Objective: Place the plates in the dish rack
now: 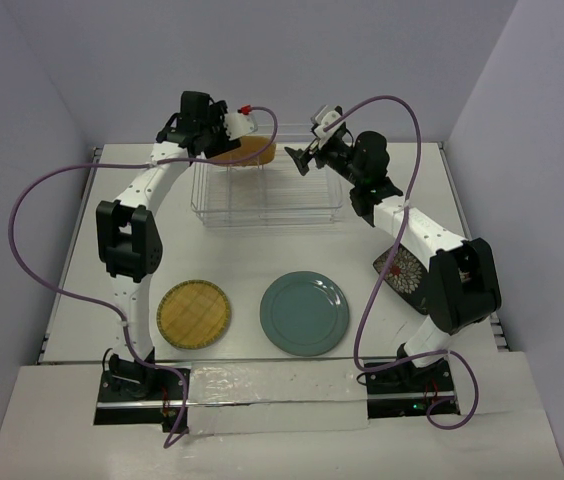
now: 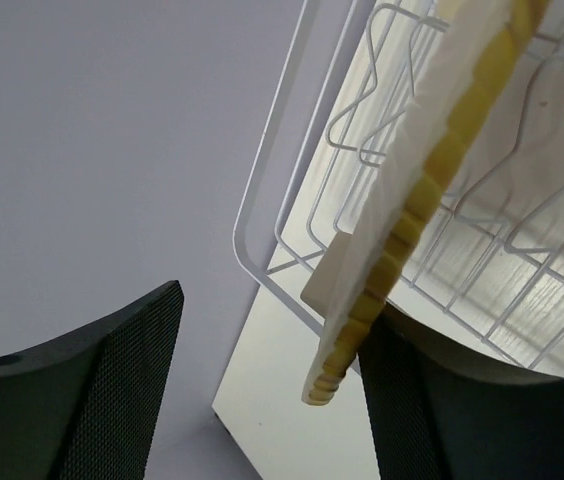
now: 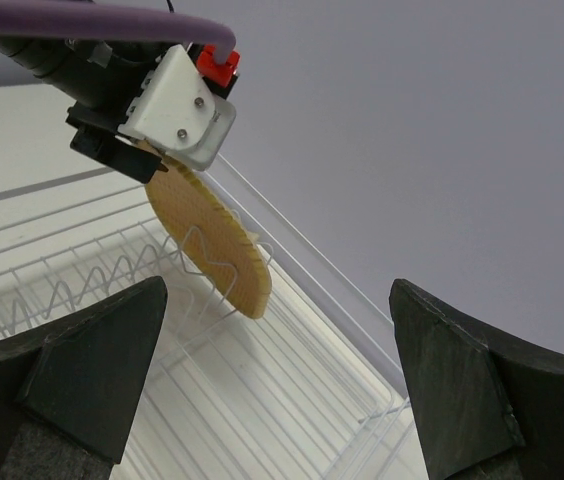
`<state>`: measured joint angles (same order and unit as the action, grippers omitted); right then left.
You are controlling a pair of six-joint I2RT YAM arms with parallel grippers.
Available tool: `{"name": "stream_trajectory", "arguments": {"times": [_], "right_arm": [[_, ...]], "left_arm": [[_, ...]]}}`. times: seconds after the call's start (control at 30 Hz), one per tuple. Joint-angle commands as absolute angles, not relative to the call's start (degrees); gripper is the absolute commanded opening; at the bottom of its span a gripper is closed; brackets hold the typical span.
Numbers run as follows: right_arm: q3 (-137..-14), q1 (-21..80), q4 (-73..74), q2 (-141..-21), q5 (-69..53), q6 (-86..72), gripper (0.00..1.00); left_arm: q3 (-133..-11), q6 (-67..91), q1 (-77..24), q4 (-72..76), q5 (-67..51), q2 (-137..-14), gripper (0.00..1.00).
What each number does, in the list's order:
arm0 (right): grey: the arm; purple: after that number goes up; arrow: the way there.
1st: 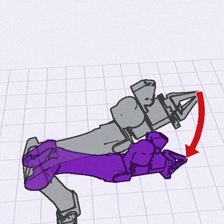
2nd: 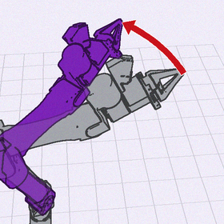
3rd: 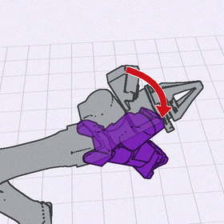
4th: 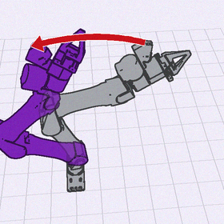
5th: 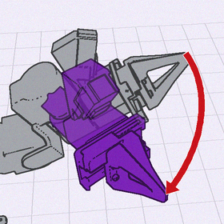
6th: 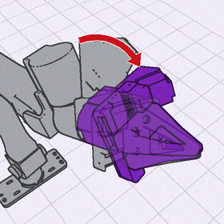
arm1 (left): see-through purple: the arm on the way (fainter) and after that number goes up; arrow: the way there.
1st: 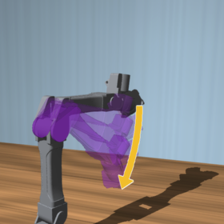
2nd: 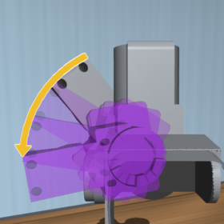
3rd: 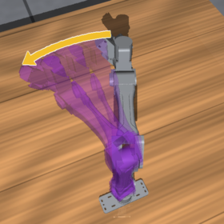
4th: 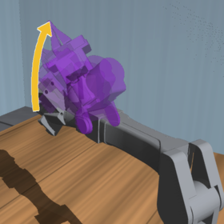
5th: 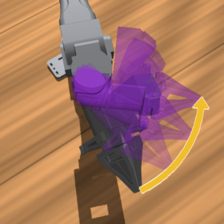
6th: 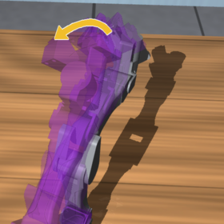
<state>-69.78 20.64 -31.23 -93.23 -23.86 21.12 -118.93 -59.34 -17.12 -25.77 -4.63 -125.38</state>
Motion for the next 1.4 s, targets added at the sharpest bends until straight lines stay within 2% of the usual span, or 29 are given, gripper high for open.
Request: {"name": "stream_trajectory", "arguments": {"times": [0.0, 0.1, 0.2, 0.27, 0.3, 0.37, 0.5, 0.67, 0.73, 0.83, 0.97, 1.0, 1.03, 1.07, 1.13, 1.17, 1.27, 1.37], "right_arm": [[-69.8, 21.0, -32.6, -93.1, -22.9, 21.8, 1.00], [-69.5, 21.0, -32.6, -92.6, -22.8, 21.5, 1.00], [-68.8, 20.9, -33.3, -91.6, -23.1, 20.6, 1.00], [-67.5, 21.0, -34.5, -90.9, -23.2, 19.8, 1.00], [-67.2, 20.9, -34.8, -90.5, -23.3, 19.8, 1.00], [-66.5, 20.9, -34.9, -89.9, -23.4, 20.0, 1.00], [-66.7, 20.9, -33.9, -90.2, -22.3, 21.2, 1.00], [-67.7, 20.9, -33.2, -91.5, -21.5, 22.0, 1.00], [-68.2, 20.9, -33.0, -92.6, -21.3, 22.3, 1.00], [-69.7, 20.9, -32.2, -93.8, -21.1, 22.3, 1.00], [-70.2, 20.9, -32.1, -94.2, -21.5, 22.1, 1.00], [-70.1, 20.9, -32.1, -94.1, -21.5, 22.1, 1.00], [-70.1, 20.9, -32.0, -94.1, -21.5, 22.1, 1.00], [-70.1, 20.9, -32.0, -94.1, -21.5, 22.1, 1.00], [-70.1, 20.9, -31.7, -94.1, -21.4, 22.1, 1.00], [-70.1, 20.9, -31.6, -94.0, -21.4, 22.0, 1.00], [-70.1, 20.9, -31.5, -94.0, -21.5, 21.8, 1.00], [-70.0, 20.9, -31.9, -93.9, -21.8, 21.4, 1.00]], "left_arm": [[-121.3, -55.4, -17.3, -21.7, -5.8, -123.4, 0.80], [-122.3, -54.0, -17.4, -22.5, -6.7, -122.9, 0.85], [-123.1, -51.8, -17.4, -22.9, -8.4, -122.6, 0.85], [-122.9, -50.5, -17.2, -21.7, -8.6, -122.9, 0.74], [-122.7, -50.2, -17.2, -21.0, -8.7, -123.2, 0.61], [-122.6, -49.8, -17.2, -20.6, -9.3, -124.1, 0.46], [-122.8, -49.1, -17.2, -19.4, -10.9, -125.8, 0.31], [-122.8, -48.7, -17.0, -17.7, -12.2, -127.3, 0.22], [-122.8, -47.6, -16.5, -17.4, -12.9, -127.7, 0.09], [-122.6, -46.4, -15.9, -17.0, -13.9, -128.5, 0.02], [-121.4, -46.2, -15.4, -15.2, -12.5, -129.2, 0.13], [-121.2, -46.4, -15.1, -14.7, -11.9, -129.4, 0.24], [-121.3, -46.3, -14.7, -14.3, -11.7, -129.5, 0.42], [-121.5, -46.3, -14.5, -14.0, -11.7, -129.5, 0.44], [-122.2, -45.5, -14.2, -13.2, -11.1, -129.6, 0.63], [-122.6, -45.1, -14.1, -12.5, -10.7, -129.6, 0.69], [-123.3, -44.3, -13.7, -9.8, -9.1, -129.5, 0.78], [-124.3, -43.5, -13.6, -8.5, -8.8, -129.2, 0.77]]}}
